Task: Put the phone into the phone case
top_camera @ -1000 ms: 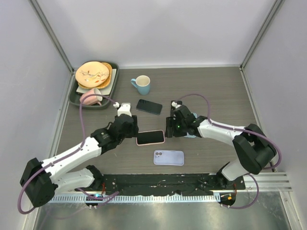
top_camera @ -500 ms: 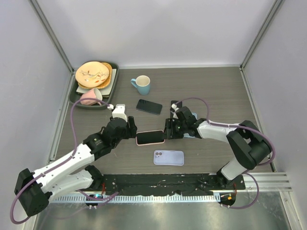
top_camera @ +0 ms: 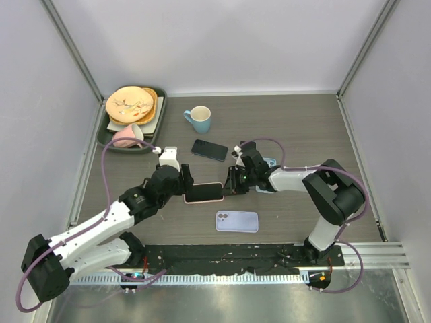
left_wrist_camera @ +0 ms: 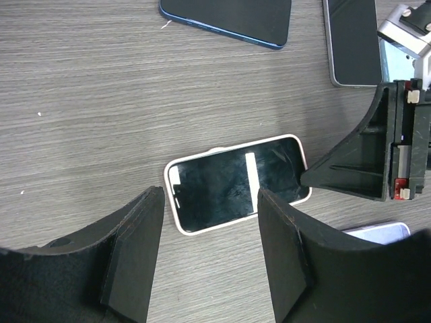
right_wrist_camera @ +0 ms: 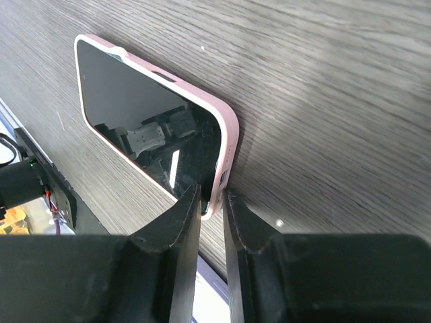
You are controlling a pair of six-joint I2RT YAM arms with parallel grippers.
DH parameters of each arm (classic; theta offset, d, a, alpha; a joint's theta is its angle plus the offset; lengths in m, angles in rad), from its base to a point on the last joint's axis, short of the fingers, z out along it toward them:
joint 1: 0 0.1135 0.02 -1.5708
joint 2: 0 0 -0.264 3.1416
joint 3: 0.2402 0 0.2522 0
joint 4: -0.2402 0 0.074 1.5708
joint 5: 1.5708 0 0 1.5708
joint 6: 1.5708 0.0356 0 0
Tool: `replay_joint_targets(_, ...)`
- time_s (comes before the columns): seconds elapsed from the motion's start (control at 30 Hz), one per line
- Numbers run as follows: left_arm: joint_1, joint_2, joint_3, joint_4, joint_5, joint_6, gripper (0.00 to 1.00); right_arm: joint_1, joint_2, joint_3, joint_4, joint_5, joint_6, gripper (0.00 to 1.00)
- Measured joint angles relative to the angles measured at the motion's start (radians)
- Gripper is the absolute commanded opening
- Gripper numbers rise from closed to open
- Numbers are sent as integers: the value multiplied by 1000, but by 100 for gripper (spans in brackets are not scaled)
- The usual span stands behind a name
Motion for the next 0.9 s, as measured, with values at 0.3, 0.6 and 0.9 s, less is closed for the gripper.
replay_joint_targets(0.3, 0, 3, -4, 0, 0, 0, 61, 64, 120, 128, 21, -10, 9, 24)
replay_joint_targets(0.6, 0, -8, -20, 0, 0, -2, 61, 141, 259, 298, 27, -26, 16, 22)
replay_joint_targets(0.9, 0, -31, -26, -12, 0, -15, 61, 225, 395, 477, 35, -40, 27, 22)
